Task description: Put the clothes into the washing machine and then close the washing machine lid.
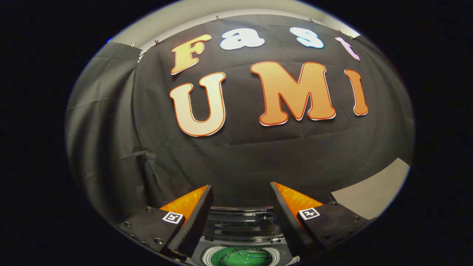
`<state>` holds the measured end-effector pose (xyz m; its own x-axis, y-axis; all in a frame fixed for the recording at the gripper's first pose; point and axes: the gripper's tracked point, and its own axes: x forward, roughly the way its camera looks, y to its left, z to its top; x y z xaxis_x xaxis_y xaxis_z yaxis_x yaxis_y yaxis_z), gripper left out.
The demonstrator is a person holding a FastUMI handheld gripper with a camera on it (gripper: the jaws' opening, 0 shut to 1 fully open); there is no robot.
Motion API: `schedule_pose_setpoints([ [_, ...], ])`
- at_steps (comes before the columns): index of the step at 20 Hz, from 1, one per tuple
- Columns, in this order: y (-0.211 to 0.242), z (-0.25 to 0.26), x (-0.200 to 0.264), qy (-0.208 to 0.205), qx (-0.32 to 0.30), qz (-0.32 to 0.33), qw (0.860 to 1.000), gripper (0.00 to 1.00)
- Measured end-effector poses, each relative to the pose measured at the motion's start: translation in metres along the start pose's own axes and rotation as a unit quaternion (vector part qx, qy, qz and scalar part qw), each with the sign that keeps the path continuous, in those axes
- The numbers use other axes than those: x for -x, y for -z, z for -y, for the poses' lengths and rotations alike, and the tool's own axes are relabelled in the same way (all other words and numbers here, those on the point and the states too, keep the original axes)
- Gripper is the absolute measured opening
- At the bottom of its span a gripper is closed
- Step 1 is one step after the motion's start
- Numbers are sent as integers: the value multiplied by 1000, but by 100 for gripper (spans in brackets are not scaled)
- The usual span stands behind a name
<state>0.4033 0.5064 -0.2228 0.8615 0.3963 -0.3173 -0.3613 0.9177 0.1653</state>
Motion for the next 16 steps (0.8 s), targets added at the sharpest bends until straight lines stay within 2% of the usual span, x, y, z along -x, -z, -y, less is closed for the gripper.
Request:
schedule_pose_setpoints([
  [7,34,26,-61,31,4,-65,997,98],
  [14,71,32,-88,36,43,-107,993,98],
  [15,84,30,-85,21,53,-127,990,98],
  [16,73,30,-87,13,32,-91,995,98],
])
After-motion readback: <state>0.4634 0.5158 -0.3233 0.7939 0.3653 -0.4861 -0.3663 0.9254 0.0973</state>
